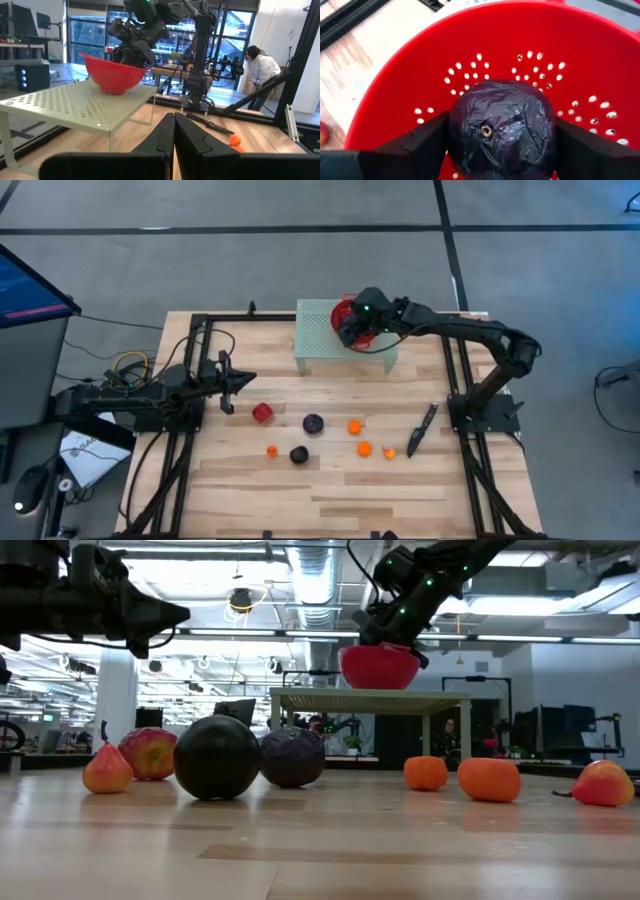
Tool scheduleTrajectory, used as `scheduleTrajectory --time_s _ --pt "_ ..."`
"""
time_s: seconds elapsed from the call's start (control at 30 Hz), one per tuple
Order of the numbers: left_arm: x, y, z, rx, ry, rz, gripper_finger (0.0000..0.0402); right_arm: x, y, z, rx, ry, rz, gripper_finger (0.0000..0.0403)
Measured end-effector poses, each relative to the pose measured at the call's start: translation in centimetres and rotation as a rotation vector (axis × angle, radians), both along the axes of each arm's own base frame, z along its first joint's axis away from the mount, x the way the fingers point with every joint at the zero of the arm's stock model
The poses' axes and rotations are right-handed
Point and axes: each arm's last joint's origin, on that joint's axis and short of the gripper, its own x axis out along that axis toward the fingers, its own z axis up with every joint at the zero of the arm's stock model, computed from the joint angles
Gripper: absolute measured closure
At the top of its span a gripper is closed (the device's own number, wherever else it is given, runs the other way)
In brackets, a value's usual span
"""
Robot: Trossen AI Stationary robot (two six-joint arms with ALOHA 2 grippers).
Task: Pick & Place Fruit
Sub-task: Put the top black plum into the red strainer bowl on the shelf, then put the red apple into the red strainer bowl on the shelf
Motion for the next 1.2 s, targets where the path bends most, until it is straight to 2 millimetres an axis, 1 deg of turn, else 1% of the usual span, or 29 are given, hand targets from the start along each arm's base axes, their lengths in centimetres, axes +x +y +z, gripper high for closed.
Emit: scheduleTrajectory --time_s 0.13,0.33,0.47,0.7,0.87,0.93,1.0,1.07,1.13,1.2 --pt "0.0 0.0 0.0 0.001 -0.004 0.000 0.0399 0.2 0.3 0.2 -0.017 -0.013 0.018 0.0112" --pt "0.0 0.0 0.1 0.001 -0.006 0.000 0.0399 -0.4 0.4 1.4 -0.040 -0.045 0.019 0.0109" --pt "0.0 0.0 0.1 0.001 -0.006 0.000 0.0399 -0.7 0.5 2.2 -0.055 -0.070 0.020 0.0092" --pt "0.0 0.0 0.1 0.001 -0.007 -0.001 0.0399 -1.1 0.0 2.2 -0.055 -0.068 0.000 0.0061" --pt "0.0 0.0 0.1 0.002 -0.013 -0.001 0.0399 -1.2 -0.3 2.3 -0.096 -0.059 -0.031 0.0062" --pt "0.0 0.0 0.1 0.002 -0.013 -0.001 0.0399 -1.4 -0.2 2.8 -0.124 -0.059 -0.036 0.0066" --pt "0.0 0.0 0.1 0.002 -0.014 -0.001 0.0399 -1.6 0.3 3.8 -0.170 -0.085 -0.033 0.0071" --pt "0.0 0.0 0.3 -0.004 -0.030 -0.006 0.0399 -1.9 1.2 4.8 -0.215 -0.098 -0.030 0.0076" --pt "-0.1 -0.1 0.6 -0.034 -0.072 -0.030 0.0399 -2.2 2.7 6.1 -0.261 -0.122 -0.010 0.0081" --pt "-0.1 -0.2 0.9 -0.033 -0.102 -0.056 0.0399 -2.5 4.9 7.6 -0.304 -0.152 0.034 0.0085"
